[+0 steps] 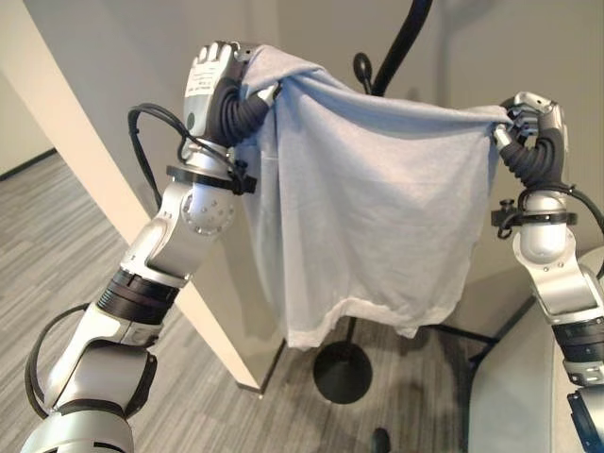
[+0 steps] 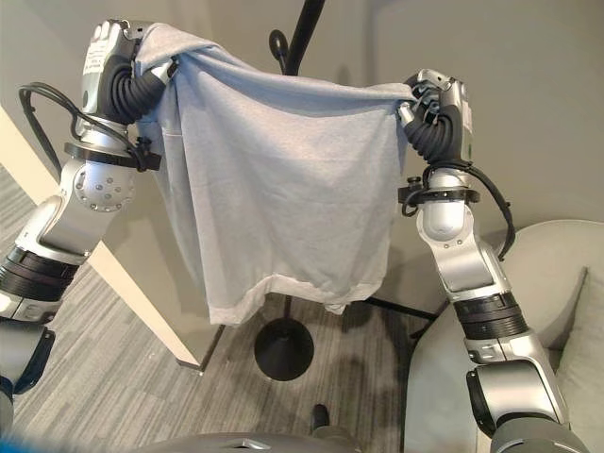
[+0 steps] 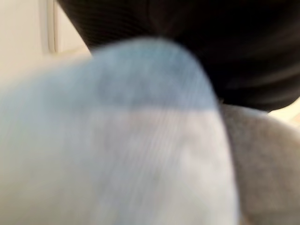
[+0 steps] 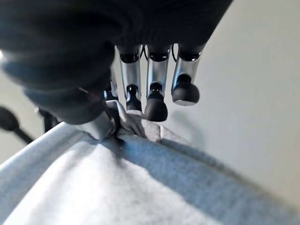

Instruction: Hang the clothes on the sofa on the clothes rack.

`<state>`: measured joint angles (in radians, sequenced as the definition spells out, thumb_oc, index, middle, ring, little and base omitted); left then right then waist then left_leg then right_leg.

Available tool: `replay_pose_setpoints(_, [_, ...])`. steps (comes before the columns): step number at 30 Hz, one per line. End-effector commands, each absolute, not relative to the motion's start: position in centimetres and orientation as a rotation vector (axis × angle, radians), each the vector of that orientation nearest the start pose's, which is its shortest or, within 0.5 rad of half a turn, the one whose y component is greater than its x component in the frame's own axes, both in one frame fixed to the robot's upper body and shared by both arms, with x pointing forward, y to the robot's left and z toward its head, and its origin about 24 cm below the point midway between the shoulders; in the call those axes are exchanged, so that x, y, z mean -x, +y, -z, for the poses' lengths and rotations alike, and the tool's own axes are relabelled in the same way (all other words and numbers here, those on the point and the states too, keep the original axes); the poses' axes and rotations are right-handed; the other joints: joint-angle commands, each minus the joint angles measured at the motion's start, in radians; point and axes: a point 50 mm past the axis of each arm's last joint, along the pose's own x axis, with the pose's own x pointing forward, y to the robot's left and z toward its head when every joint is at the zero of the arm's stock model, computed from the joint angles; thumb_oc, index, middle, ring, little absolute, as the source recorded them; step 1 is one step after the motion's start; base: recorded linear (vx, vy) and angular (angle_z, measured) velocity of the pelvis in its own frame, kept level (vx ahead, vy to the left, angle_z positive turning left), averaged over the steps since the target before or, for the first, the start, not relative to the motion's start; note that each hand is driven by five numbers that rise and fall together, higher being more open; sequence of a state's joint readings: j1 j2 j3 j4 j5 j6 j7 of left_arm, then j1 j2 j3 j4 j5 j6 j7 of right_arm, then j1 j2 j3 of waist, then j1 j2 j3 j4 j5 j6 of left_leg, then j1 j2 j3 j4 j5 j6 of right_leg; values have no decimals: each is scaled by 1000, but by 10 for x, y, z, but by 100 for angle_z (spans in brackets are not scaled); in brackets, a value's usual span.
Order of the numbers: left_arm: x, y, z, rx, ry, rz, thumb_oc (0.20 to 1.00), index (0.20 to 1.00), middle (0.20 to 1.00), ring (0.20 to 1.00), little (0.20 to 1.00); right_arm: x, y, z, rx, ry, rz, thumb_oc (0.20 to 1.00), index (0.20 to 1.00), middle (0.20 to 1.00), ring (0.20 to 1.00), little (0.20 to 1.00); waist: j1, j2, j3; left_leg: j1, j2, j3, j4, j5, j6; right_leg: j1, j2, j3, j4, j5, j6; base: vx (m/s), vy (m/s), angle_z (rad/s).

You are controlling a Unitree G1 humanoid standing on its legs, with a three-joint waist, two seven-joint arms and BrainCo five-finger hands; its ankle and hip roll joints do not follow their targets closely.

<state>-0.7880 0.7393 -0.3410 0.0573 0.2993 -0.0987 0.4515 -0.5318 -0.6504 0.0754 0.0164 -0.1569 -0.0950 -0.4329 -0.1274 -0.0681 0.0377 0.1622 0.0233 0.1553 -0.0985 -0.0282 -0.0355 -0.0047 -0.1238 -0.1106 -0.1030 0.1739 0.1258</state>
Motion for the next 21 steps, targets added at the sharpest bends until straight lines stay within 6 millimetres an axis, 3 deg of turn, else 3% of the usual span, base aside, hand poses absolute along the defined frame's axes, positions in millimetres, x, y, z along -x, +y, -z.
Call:
replay_pose_setpoints(1, [-325, 157, -305, -944, -1059, -230, 200, 200, 200, 200, 200, -301, -238, -269, 690, -867, 474, 200, 200, 200, 200, 200, 23, 22, -54, 14, 53, 16, 11, -87, -26, -49, -94, 17, 16, -27, 136, 54, -39, 4])
replay_pose_setpoints(11, [-335, 146, -303, -924, -1024, -193, 200, 200, 200, 200, 200, -309, -260, -272, 720, -802, 546, 200, 200, 200, 200, 200, 2, 29, -65, 13, 81, 28, 11, -87, -46, -36, -70, 11, 16, -56, 136, 42, -24, -3])
replay_pose_setpoints(21, [-348, 130, -307, -924, -997, -136, 200, 200, 200, 200, 200, -334, -279, -294, 857, -689, 585, 200, 200, 200, 200, 200, 15, 21, -73, 16, 89, 29, 11, -85, -59, -11, -69, -9, 16, -73, 136, 17, -11, 3])
